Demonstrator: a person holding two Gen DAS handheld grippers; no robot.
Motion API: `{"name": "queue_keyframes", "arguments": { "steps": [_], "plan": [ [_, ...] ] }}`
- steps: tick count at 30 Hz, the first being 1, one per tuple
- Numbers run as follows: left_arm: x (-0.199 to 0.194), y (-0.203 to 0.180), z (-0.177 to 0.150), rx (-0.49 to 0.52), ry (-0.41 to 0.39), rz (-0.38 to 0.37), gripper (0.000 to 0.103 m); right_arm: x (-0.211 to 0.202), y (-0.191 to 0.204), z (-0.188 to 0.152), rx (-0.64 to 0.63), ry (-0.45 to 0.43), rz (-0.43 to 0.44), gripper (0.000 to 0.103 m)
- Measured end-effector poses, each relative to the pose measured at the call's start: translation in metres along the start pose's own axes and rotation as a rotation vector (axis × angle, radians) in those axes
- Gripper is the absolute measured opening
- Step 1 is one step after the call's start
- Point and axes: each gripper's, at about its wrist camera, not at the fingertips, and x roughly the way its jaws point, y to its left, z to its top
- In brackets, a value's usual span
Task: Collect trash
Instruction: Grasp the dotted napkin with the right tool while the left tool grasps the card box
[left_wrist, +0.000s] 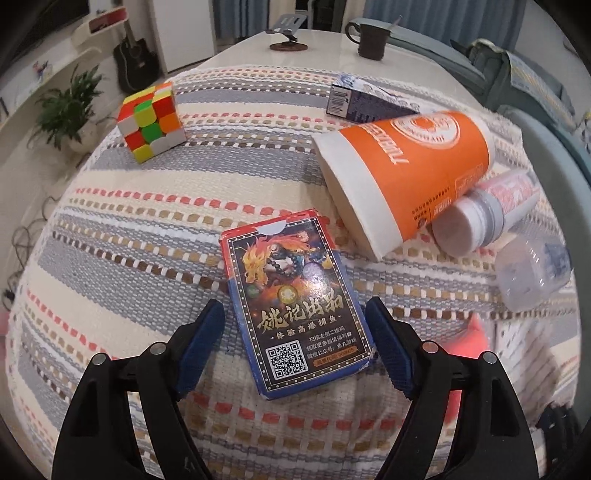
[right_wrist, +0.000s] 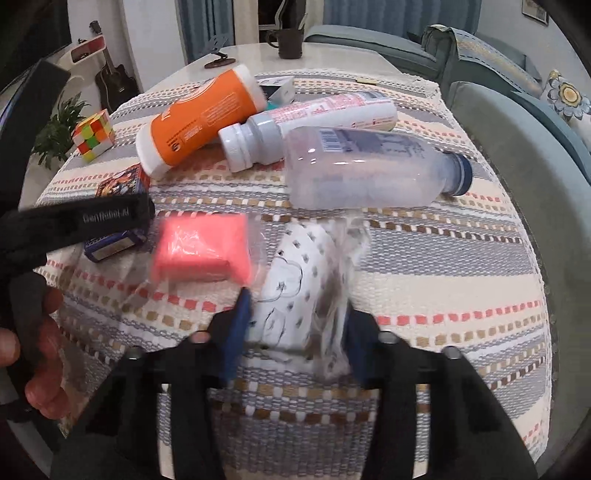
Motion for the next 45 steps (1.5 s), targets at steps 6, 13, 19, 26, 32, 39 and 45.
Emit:
{"name": "queue_keyframes", "arguments": {
  "steps": [6, 13, 19, 26, 32, 39, 45],
  "plan": [
    [-0.002, -0.002, -0.002, 0.022, -0.018, 0.004, 0.065, -0.010, -0.018, -0.001, 0.063, -0.018, 0.054, 0.017],
    [-0.031, 0.011, -0.004, -0.023, -0.103, -0.166, 0.060, -0.030, -0.033, 0.001, 0.110, -0.096, 0.063, 0.012],
    [-0.075, 0.009, -0.011, 0.018, -0.203, -0.383, 0.016, -0.059, -0.052, 0.003, 0.160, -0.204, 0.109, 0.012],
    [-0.063, 0.007, -0.024, 0.088, -0.126, -0.283, 0.054, -0.061, -0.066, 0.005, 0.188, -0.209, 0.114, 0.012],
    [-0.045, 0.007, -0.033, 0.162, 0.018, -0.248, 0.074, -0.061, -0.069, 0.006, 0.202, -0.203, 0.134, 0.012],
    [-0.021, -0.007, -0.038, 0.220, 0.043, -0.126, 0.061, -0.059, -0.061, 0.006, 0.171, -0.198, 0.144, 0.012],
    [-0.047, -0.021, -0.037, 0.217, -0.050, -0.213, 0.057, -0.078, -0.063, 0.003, 0.156, -0.258, 0.148, 0.012]
  ]
}}
